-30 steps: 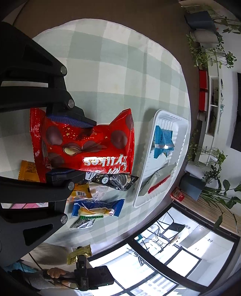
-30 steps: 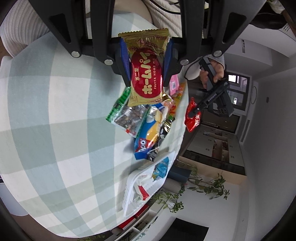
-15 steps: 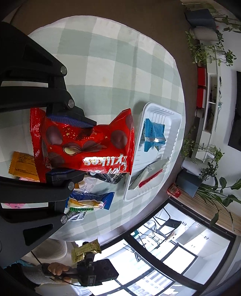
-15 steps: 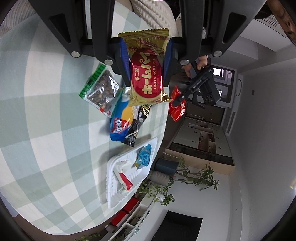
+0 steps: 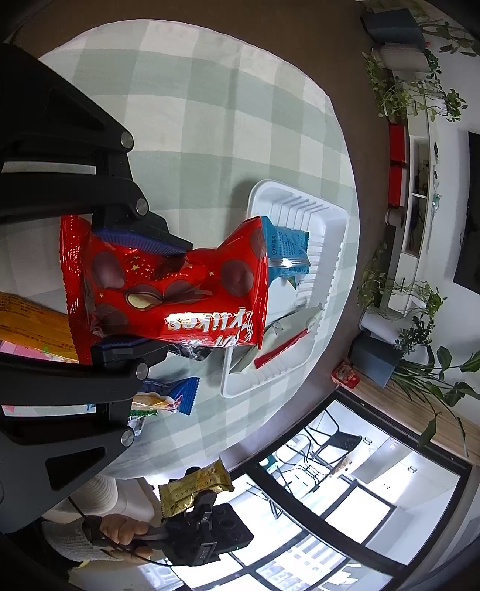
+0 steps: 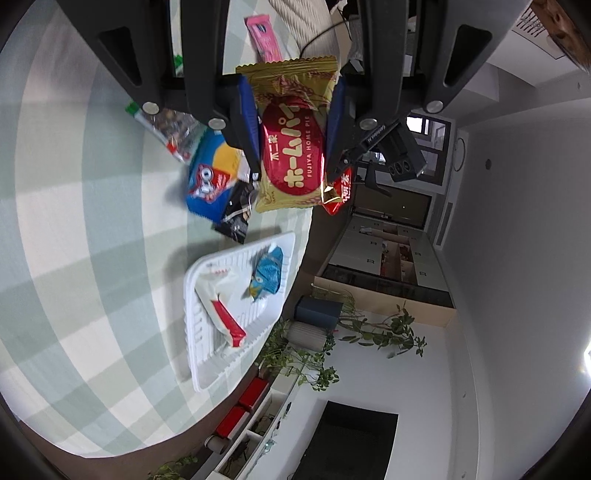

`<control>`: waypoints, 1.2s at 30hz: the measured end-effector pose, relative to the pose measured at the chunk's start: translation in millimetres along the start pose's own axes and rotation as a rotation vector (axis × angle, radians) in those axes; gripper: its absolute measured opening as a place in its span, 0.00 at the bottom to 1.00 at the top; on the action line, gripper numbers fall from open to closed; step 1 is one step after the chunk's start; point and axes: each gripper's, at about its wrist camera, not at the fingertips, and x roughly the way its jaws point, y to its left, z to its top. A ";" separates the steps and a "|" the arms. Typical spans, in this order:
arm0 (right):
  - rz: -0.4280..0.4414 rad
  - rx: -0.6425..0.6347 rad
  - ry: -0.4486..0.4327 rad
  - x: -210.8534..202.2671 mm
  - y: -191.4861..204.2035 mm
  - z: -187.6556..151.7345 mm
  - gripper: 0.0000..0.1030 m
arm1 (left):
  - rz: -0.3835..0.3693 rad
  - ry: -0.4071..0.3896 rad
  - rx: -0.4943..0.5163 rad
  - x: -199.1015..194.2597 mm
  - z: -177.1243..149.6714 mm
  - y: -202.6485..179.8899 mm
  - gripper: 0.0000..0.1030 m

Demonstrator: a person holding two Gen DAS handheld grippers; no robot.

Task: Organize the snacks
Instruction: 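Carry the red bag with the left tool while the right tool carries the gold packet to the tray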

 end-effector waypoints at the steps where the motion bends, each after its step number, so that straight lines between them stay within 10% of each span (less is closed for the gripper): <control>1: 0.007 0.006 -0.004 2.9 -0.6 5.0 0.34 | -0.003 -0.001 0.000 2.5 3.8 -0.8 0.33; 36: -0.185 -0.022 -0.066 105.6 -29.9 135.1 0.36 | -0.010 0.071 0.097 156.1 110.4 -40.0 0.33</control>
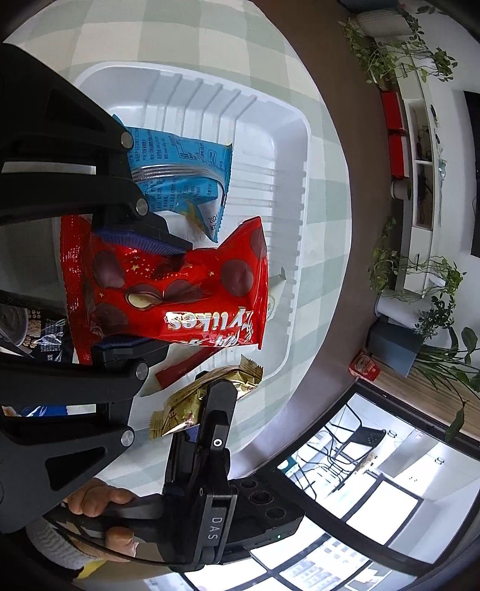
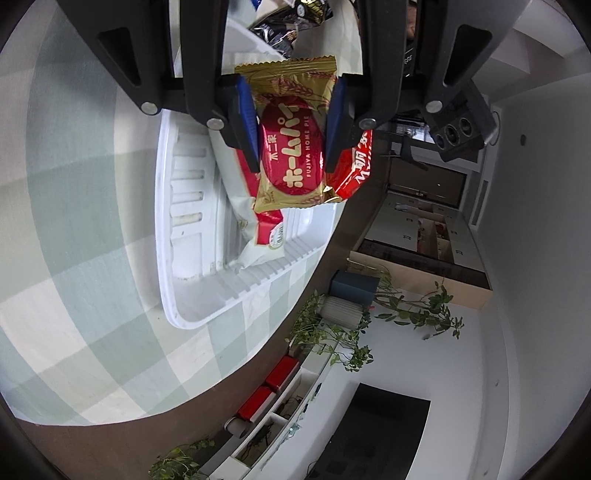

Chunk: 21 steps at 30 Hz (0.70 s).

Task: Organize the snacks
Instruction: 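Carry the red bag with the left tool while the right tool carries the gold packet to the tray, then open the left tool to drop the red bag while the right tool releases the gold packet in the tray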

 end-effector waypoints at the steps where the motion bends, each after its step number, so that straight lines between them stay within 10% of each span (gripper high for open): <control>1: -0.013 -0.009 -0.002 1.3 0.0 0.3 0.36 | 0.008 -0.001 0.005 1.9 0.3 -1.0 0.34; 6: -0.078 -0.057 -0.008 7.5 -0.1 0.9 0.36 | 0.058 -0.005 0.009 14.4 0.8 0.0 0.34; 11: -0.128 -0.114 -0.042 5.3 6.6 0.9 0.59 | 0.106 -0.016 0.053 20.6 -1.0 -5.4 0.38; 21: -0.159 -0.213 -0.085 -8.1 27.9 -5.0 0.61 | 0.190 -0.119 0.120 -4.0 2.1 -19.2 0.48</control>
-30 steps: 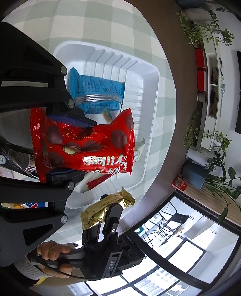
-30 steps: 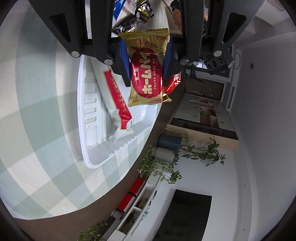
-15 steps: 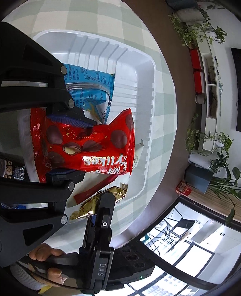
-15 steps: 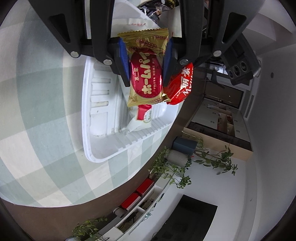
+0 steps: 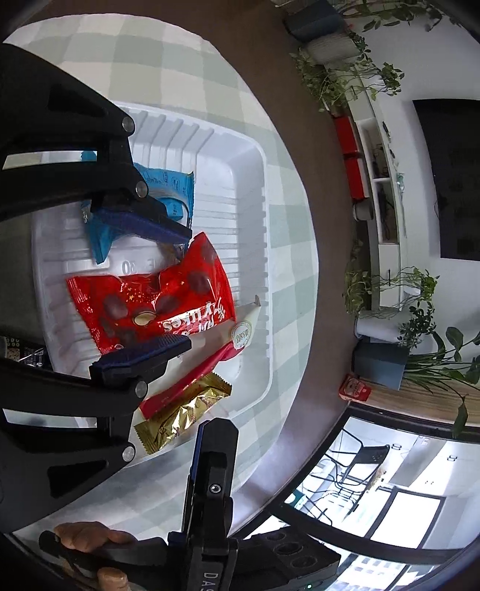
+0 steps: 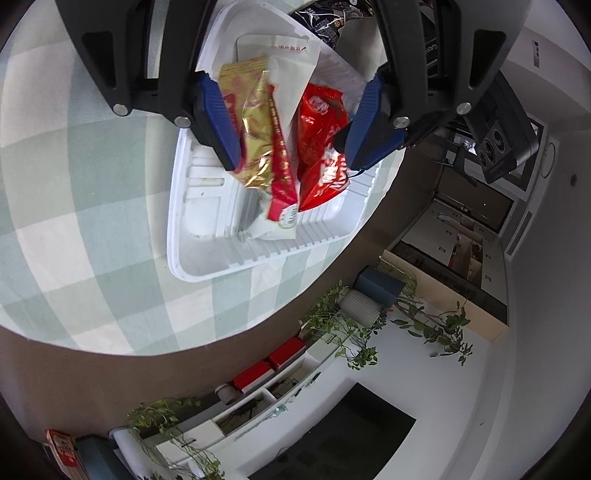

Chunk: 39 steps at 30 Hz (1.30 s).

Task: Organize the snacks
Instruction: 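Open the left tool to drop the red bag while the right tool releases the gold packet in the tray, then move the left tool to the orange stick packet while the right tool approaches the clear nut bag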

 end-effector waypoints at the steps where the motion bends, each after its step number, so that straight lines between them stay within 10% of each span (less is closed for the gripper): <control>1: 0.001 -0.013 -0.003 -2.9 3.3 -0.6 0.62 | -0.002 -0.009 -0.003 -6.4 0.3 0.4 0.48; 18: -0.075 -0.384 0.021 -98.1 63.9 -108.8 0.68 | -0.059 0.034 -0.051 -123.8 -101.6 10.8 0.49; 39: -0.295 -0.618 0.230 -81.5 55.6 -202.7 0.68 | -0.080 0.177 0.080 -157.7 -196.1 -16.8 0.50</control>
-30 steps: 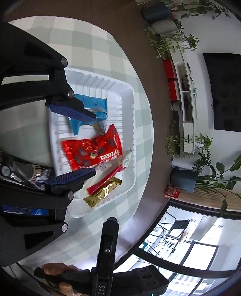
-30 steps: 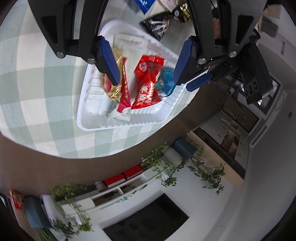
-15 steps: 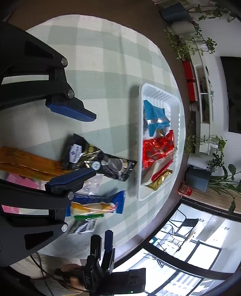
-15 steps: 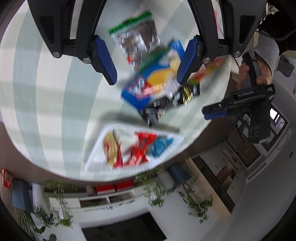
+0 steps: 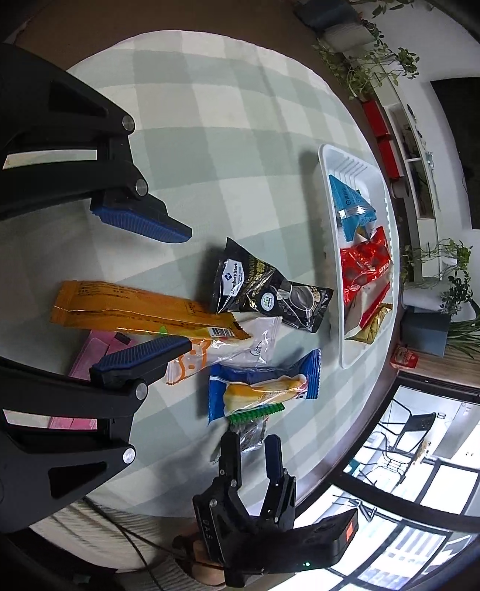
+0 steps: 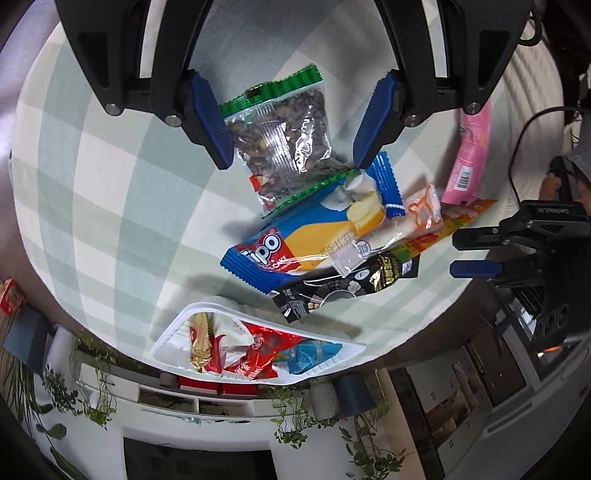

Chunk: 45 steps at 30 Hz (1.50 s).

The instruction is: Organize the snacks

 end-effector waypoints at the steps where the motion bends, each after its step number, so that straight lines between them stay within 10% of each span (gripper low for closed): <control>1: -0.020 -0.019 0.009 2.6 2.2 -0.6 0.68 | -0.007 0.007 0.002 1.5 -0.6 -0.1 0.51; 22: -0.039 -0.047 0.029 13.0 5.1 1.9 0.70 | 0.016 0.085 0.067 33.9 -10.7 1.3 0.50; 27: -0.057 -0.038 0.022 11.2 3.4 1.6 0.59 | -0.012 0.083 0.067 31.7 -10.9 -1.7 0.21; 33: -0.074 -0.043 0.014 10.1 6.7 -0.5 0.52 | -0.002 0.081 0.078 32.4 -12.0 -6.2 0.10; 45: -0.004 0.067 -0.002 4.8 -4.9 -1.8 0.44 | -0.024 0.073 0.017 29.6 -13.1 7.3 0.09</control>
